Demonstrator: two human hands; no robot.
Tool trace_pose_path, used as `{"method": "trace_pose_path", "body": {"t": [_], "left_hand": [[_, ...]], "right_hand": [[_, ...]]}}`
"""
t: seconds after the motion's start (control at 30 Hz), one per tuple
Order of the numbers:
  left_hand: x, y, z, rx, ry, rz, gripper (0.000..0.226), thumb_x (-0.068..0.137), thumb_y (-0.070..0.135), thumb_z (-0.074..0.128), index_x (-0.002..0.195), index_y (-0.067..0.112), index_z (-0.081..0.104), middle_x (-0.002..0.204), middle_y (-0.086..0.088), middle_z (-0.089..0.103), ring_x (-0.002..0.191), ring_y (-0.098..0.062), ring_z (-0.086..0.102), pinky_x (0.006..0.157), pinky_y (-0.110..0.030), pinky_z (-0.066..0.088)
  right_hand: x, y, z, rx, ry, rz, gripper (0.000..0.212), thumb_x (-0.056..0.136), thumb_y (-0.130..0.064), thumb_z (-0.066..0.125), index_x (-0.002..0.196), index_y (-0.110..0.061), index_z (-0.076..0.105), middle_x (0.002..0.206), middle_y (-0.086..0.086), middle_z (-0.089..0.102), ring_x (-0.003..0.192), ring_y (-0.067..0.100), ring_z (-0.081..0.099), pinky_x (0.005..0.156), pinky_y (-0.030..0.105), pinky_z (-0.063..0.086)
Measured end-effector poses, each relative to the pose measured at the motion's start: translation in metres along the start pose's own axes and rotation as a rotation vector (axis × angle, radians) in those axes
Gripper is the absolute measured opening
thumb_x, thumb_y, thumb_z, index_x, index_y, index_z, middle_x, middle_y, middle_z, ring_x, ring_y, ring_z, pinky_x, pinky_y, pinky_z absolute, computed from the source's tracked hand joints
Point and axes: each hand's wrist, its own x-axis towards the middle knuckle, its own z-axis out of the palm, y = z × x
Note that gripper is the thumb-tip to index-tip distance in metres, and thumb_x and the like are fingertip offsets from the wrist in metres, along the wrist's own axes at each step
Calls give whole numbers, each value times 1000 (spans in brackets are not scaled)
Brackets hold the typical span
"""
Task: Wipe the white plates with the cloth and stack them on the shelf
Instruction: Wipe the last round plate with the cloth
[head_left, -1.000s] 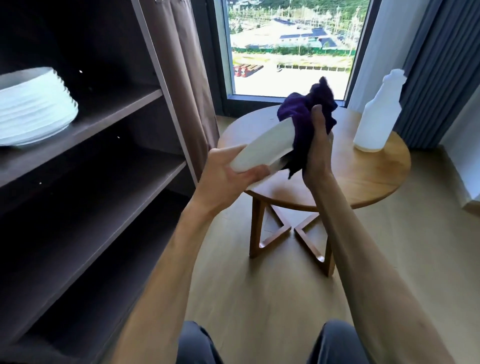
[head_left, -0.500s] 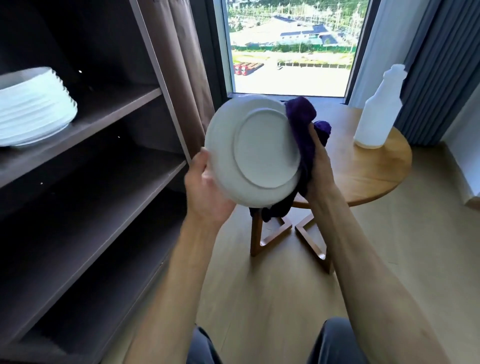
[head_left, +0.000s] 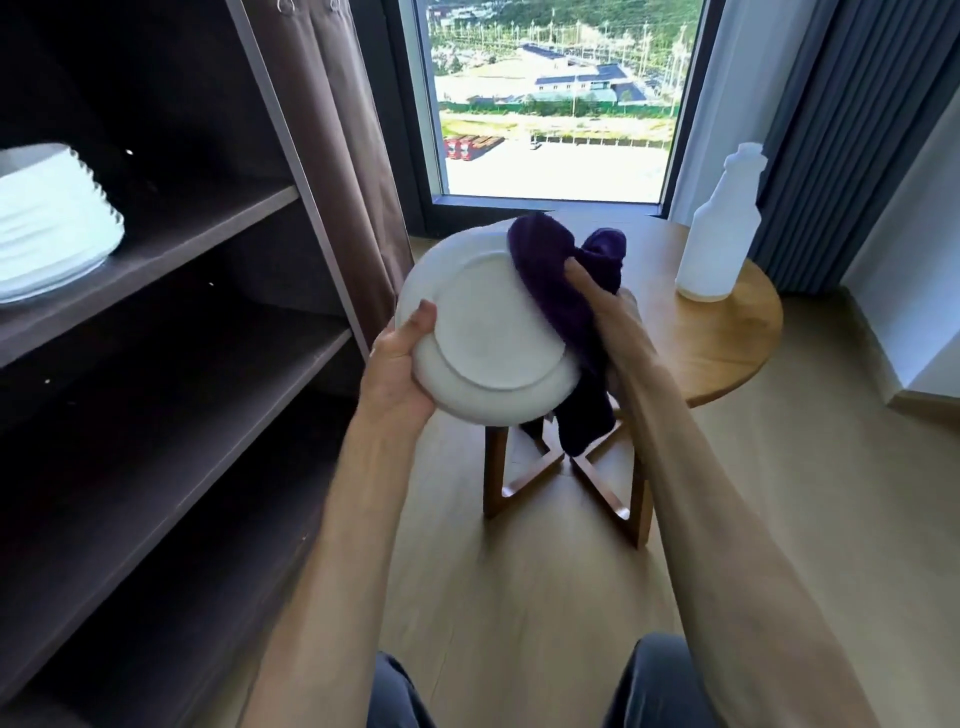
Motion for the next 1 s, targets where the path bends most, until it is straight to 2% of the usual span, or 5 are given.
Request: {"method": "trace_pose_path", "body": {"t": [0.17, 0.4, 0.57, 0.83, 1.0], "left_hand": [[-8, -28, -2, -81, 46, 35, 97, 53, 35, 99, 136, 2, 61, 131, -20, 67, 121, -35, 65, 96, -46, 57], [-9, 10, -21, 233, -206, -196, 65, 39, 30, 101, 97, 6, 82, 96, -16, 77, 85, -30, 76, 72, -39, 62], [0, 1, -9, 295, -105, -32, 52, 67, 18, 91, 110, -1, 70, 97, -16, 75, 83, -31, 74, 71, -43, 63], [-11, -25, 19, 151, 253, 49, 91, 66, 26, 91, 142, 3, 46, 132, -25, 61, 113, -41, 68, 84, -53, 61], [-12, -29, 42, 223, 328, 115, 20, 96, 20, 68, 101, 26, 49, 104, -4, 64, 93, -22, 68, 80, -41, 61]], "right_hand": [[-5, 27, 5, 309, 77, 70, 55, 86, -31, 79, 127, 1, 64, 121, 21, 71, 109, 40, 69, 91, 54, 57], [-4, -6, -17, -105, -264, 39, 22, 81, -21, 77, 100, -9, 73, 88, 11, 74, 76, 23, 70, 72, 33, 60], [11, 15, 3, -418, 149, -101, 43, 87, -60, 60, 100, -22, 74, 92, -3, 73, 89, 18, 67, 84, 37, 52], [-14, 65, 13, -505, 270, -333, 46, 99, -50, 50, 130, -17, 55, 123, 0, 61, 115, 16, 56, 103, 35, 42], [-32, 82, 25, -543, 138, -583, 15, 96, -56, 49, 101, -43, 54, 109, -9, 62, 109, 22, 58, 96, 54, 46]]}}
